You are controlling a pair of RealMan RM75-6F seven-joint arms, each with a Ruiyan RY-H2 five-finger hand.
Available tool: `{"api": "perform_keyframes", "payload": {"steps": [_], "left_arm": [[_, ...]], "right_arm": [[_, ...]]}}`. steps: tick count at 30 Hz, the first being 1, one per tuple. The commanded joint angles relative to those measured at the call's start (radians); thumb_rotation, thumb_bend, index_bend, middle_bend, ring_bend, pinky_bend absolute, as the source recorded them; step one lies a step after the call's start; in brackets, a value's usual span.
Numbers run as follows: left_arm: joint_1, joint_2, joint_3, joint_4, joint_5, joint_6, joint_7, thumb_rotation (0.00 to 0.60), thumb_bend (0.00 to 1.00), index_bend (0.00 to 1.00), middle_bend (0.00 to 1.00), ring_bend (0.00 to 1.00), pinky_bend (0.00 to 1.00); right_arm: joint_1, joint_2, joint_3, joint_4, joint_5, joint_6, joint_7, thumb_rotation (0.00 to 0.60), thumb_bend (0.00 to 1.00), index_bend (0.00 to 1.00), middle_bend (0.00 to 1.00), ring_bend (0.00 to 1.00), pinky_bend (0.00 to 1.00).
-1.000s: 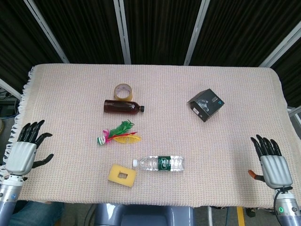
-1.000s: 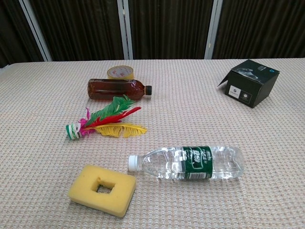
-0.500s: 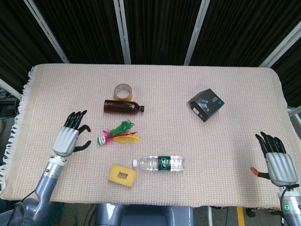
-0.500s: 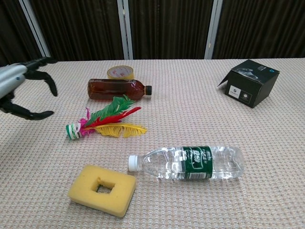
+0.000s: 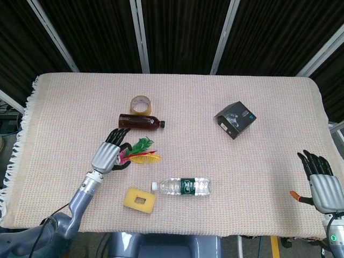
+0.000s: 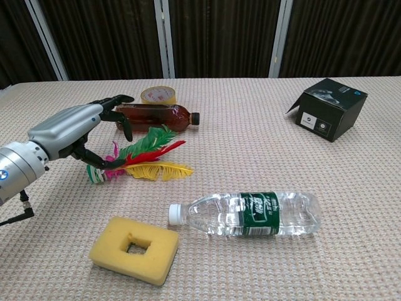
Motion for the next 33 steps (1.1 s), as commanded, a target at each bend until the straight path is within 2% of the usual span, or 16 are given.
{"api": "perform_keyframes", "payload": {"steps": [1, 5, 11, 19, 24, 29, 33], "left_arm": [[-0.024, -0.027, -0.010, 0.040, -0.024, -0.032, -0.015, 0.600, 0.24, 0.43, 0.00, 0.00, 0.00], [-0.051, -0.062, -0.018, 0.099, -0.040, -0.051, -0.017, 0.600, 0.24, 0.42, 0.00, 0.00, 0.00], [-0.089, -0.116, -0.011, 0.175, -0.031, -0.059, -0.088, 0.600, 0.24, 0.42, 0.00, 0.00, 0.00], [-0.133, -0.174, 0.000, 0.245, -0.023, -0.074, -0.142, 0.600, 0.25, 0.44, 0.00, 0.00, 0.00], [-0.161, -0.217, -0.005, 0.298, -0.032, -0.092, -0.166, 0.600, 0.36, 0.56, 0.00, 0.00, 0.00], [-0.170, -0.250, 0.000, 0.359, -0.024, -0.061, -0.177, 0.600, 0.49, 0.73, 0.00, 0.00, 0.00], [-0.161, -0.263, 0.009, 0.387, -0.007, 0.003, -0.208, 0.600, 0.54, 0.79, 0.00, 0.00, 0.00]], "right_arm": [[-0.003, 0.000, -0.001, -0.003, -0.003, 0.006, -0.002, 0.600, 0.09, 0.00, 0.00, 0.00, 0.00], [-0.001, 0.008, -0.009, -0.010, -0.009, -0.006, 0.009, 0.600, 0.09, 0.00, 0.00, 0.00, 0.00], [0.012, 0.027, -0.025, -0.020, -0.024, -0.044, 0.036, 0.600, 0.09, 0.00, 0.00, 0.00, 0.00], [0.008, 0.032, -0.027, -0.023, -0.032, -0.031, 0.044, 0.600, 0.09, 0.00, 0.00, 0.00, 0.00], [0.006, 0.037, -0.030, -0.019, -0.038, -0.027, 0.057, 0.600, 0.09, 0.00, 0.00, 0.00, 0.00], [0.003, 0.041, -0.030, -0.014, -0.034, -0.025, 0.067, 0.600, 0.09, 0.00, 0.00, 0.00, 0.00], [0.002, 0.040, -0.030, -0.012, -0.033, -0.024, 0.066, 0.600, 0.09, 0.00, 0.00, 0.00, 0.00]]}}
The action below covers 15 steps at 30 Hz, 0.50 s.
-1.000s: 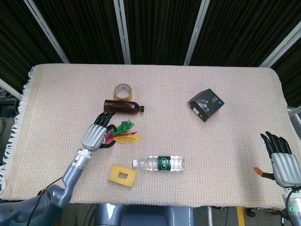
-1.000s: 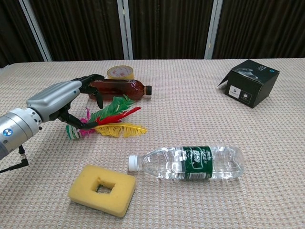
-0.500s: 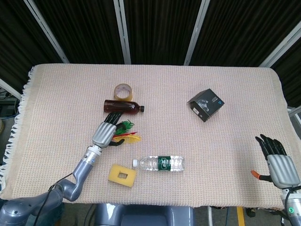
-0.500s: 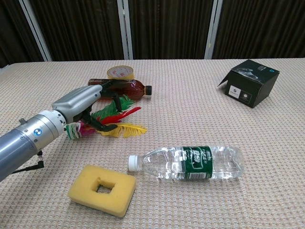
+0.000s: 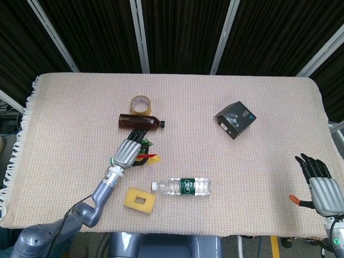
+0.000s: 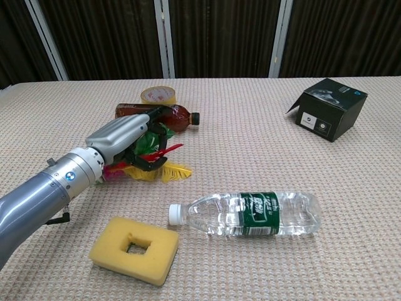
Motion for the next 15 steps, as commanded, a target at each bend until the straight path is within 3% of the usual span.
{"api": "perform_keyframes", "payload": {"steps": [1, 6, 15], "left_arm": [[0.012, -0.010, 0.018, 0.024, 0.026, 0.070, -0.030, 0.600, 0.54, 0.79, 0.00, 0.00, 0.00], [0.061, 0.032, 0.055, -0.012, 0.069, 0.197, -0.031, 0.600, 0.53, 0.79, 0.00, 0.00, 0.00], [0.213, 0.206, 0.145, -0.181, 0.144, 0.434, 0.003, 0.600, 0.50, 0.76, 0.00, 0.00, 0.00]], "right_arm": [[0.000, -0.001, 0.000, 0.000, 0.002, 0.000, -0.003, 0.600, 0.09, 0.00, 0.00, 0.00, 0.00], [0.002, -0.007, 0.002, -0.004, 0.009, -0.003, -0.021, 0.600, 0.09, 0.00, 0.00, 0.00, 0.00], [-0.004, -0.015, 0.000, -0.022, 0.006, 0.010, -0.059, 0.600, 0.09, 0.00, 0.00, 0.00, 0.00]]}}
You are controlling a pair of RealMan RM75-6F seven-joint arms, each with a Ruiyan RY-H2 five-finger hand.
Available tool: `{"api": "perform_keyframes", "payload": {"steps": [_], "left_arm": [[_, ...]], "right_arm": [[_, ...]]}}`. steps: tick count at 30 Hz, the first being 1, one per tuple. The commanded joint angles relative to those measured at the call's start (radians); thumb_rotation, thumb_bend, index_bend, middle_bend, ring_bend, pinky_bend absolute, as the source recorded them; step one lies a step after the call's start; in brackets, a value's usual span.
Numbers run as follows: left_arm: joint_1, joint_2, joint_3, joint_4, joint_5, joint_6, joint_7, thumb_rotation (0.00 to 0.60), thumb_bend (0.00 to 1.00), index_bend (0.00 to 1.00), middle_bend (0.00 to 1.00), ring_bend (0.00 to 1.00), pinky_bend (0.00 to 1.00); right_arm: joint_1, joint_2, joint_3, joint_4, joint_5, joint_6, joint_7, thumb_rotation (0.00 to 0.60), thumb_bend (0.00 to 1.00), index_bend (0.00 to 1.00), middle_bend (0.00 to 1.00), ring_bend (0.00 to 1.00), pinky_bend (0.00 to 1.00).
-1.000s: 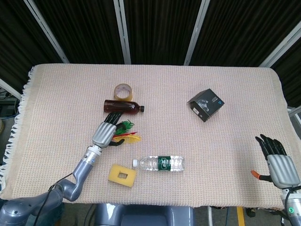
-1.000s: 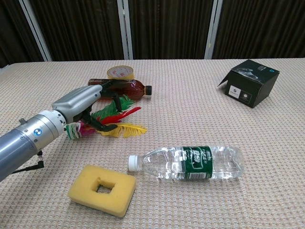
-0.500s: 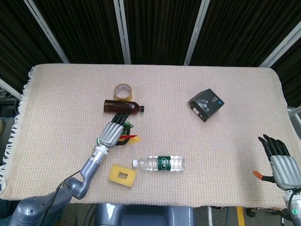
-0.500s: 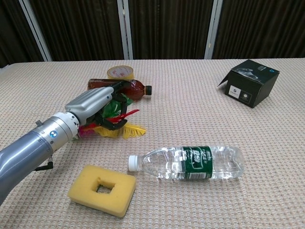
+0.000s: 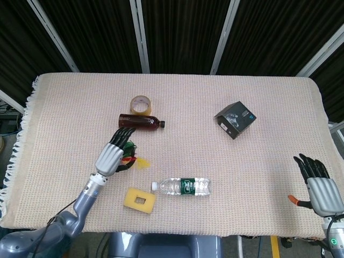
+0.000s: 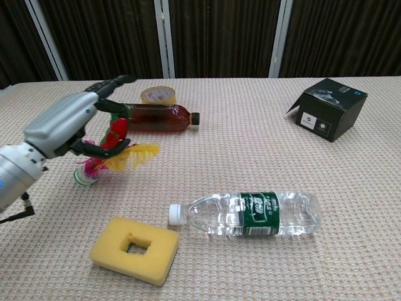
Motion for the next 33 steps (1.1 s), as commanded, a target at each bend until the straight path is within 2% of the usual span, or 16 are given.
{"api": "perform_keyframes", "payload": {"steps": [1, 5, 11, 13, 17, 19, 22, 25, 26, 28, 30, 33], "left_arm": [[0.071, 0.073, 0.042, -0.065, 0.039, 0.098, 0.019, 0.600, 0.50, 0.76, 0.00, 0.00, 0.00], [0.155, 0.190, 0.094, -0.108, 0.078, 0.200, 0.086, 0.599, 0.50, 0.71, 0.00, 0.00, 0.00], [0.213, 0.274, 0.125, -0.173, 0.085, 0.221, 0.158, 0.600, 0.43, 0.57, 0.00, 0.00, 0.00], [0.230, 0.296, 0.131, -0.196, 0.087, 0.228, 0.172, 0.600, 0.38, 0.45, 0.00, 0.00, 0.00], [0.264, 0.329, 0.119, -0.241, 0.096, 0.295, 0.154, 0.600, 0.25, 0.10, 0.00, 0.00, 0.00], [0.287, 0.355, 0.124, -0.279, 0.102, 0.328, 0.137, 0.600, 0.24, 0.02, 0.00, 0.00, 0.00], [0.342, 0.424, 0.145, -0.360, 0.092, 0.358, 0.152, 0.600, 0.23, 0.04, 0.00, 0.00, 0.00], [0.430, 0.547, 0.179, -0.513, -0.004, 0.313, 0.324, 0.600, 0.23, 0.07, 0.00, 0.00, 0.00], [0.467, 0.592, 0.182, -0.586, -0.070, 0.293, 0.421, 0.600, 0.24, 0.07, 0.00, 0.00, 0.00], [0.502, 0.635, 0.176, -0.685, -0.146, 0.277, 0.522, 0.600, 0.24, 0.06, 0.00, 0.00, 0.00], [0.532, 0.656, 0.160, -0.750, -0.221, 0.259, 0.548, 0.600, 0.24, 0.05, 0.00, 0.00, 0.00], [0.540, 0.684, 0.142, -0.786, -0.245, 0.240, 0.540, 0.600, 0.24, 0.04, 0.00, 0.00, 0.00]], "right_arm": [[-0.001, -0.004, -0.002, -0.006, -0.001, 0.003, -0.012, 0.600, 0.09, 0.00, 0.00, 0.00, 0.00], [0.008, -0.019, -0.005, -0.019, 0.021, -0.029, -0.070, 0.600, 0.09, 0.00, 0.00, 0.00, 0.00], [0.005, -0.022, 0.004, -0.039, 0.043, -0.020, -0.103, 0.600, 0.09, 0.00, 0.00, 0.00, 0.00], [0.004, -0.022, 0.004, -0.039, 0.045, -0.019, -0.107, 0.600, 0.09, 0.00, 0.00, 0.00, 0.00], [0.006, -0.023, 0.004, -0.040, 0.051, -0.026, -0.115, 0.600, 0.09, 0.00, 0.00, 0.00, 0.00], [0.007, -0.024, 0.005, -0.041, 0.051, -0.026, -0.116, 0.600, 0.09, 0.00, 0.00, 0.00, 0.00], [0.006, -0.023, 0.004, -0.042, 0.048, -0.024, -0.115, 0.600, 0.09, 0.00, 0.00, 0.00, 0.00], [0.006, -0.024, 0.001, -0.042, 0.043, -0.022, -0.118, 0.600, 0.09, 0.00, 0.00, 0.00, 0.00], [0.006, -0.024, -0.001, -0.044, 0.039, -0.022, -0.121, 0.600, 0.09, 0.00, 0.00, 0.00, 0.00], [0.005, -0.025, -0.004, -0.046, 0.033, -0.019, -0.125, 0.600, 0.09, 0.00, 0.00, 0.00, 0.00], [0.004, -0.025, -0.008, -0.050, 0.026, -0.017, -0.132, 0.600, 0.09, 0.00, 0.00, 0.00, 0.00], [0.006, -0.028, -0.010, -0.052, 0.020, -0.019, -0.140, 0.600, 0.09, 0.00, 0.00, 0.00, 0.00]]}}
